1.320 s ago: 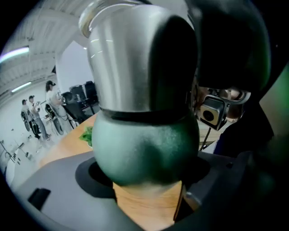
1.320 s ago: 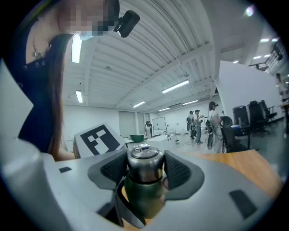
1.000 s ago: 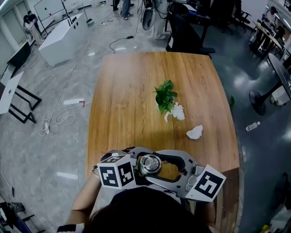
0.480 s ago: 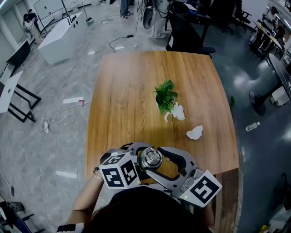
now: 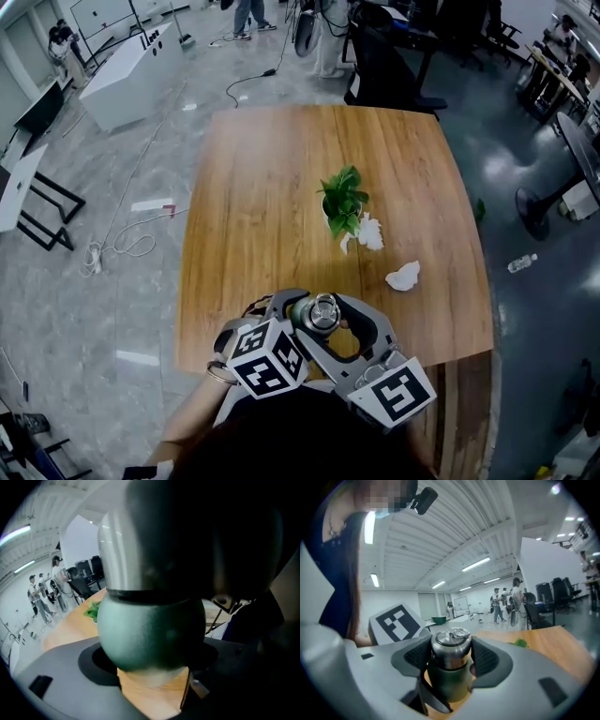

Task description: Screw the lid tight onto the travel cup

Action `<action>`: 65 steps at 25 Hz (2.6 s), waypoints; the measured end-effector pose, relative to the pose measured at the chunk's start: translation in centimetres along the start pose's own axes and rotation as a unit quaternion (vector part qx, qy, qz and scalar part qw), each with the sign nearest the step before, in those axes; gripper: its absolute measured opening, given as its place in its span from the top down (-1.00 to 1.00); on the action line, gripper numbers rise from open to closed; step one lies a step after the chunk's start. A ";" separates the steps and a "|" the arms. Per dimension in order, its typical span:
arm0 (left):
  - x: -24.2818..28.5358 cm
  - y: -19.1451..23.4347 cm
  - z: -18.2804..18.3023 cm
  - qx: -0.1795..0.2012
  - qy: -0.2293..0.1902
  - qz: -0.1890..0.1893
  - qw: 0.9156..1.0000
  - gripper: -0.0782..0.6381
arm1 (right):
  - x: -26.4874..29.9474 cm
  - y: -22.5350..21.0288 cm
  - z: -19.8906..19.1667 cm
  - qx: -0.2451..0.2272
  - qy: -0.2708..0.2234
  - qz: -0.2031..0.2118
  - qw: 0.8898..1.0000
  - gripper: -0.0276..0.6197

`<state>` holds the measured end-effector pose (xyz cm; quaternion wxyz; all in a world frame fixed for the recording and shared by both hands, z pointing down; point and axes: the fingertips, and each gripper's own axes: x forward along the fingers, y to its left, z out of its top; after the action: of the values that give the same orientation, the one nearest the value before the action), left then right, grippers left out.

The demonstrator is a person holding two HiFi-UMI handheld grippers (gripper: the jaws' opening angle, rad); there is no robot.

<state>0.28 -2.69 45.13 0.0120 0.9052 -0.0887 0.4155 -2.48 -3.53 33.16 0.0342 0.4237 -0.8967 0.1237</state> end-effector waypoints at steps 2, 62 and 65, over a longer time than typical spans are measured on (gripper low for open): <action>-0.4 -1.3 0.2 0.010 -0.018 -0.056 0.998 -0.29 | -0.6 0.9 0.4 0.028 -0.005 0.059 0.998 0.13; -0.5 -3.6 0.3 0.019 -0.043 -0.152 0.987 -0.29 | -0.7 1.7 0.1 -0.049 0.015 0.103 0.993 0.14; -1.1 -4.4 -0.2 0.050 -0.040 -0.183 0.981 -0.29 | -1.2 2.3 0.1 -0.043 0.013 0.134 0.990 0.14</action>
<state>0.17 1.82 44.72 0.0395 0.9214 0.0989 0.3737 -3.48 -1.20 32.45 0.0470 0.2959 -0.9494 0.0945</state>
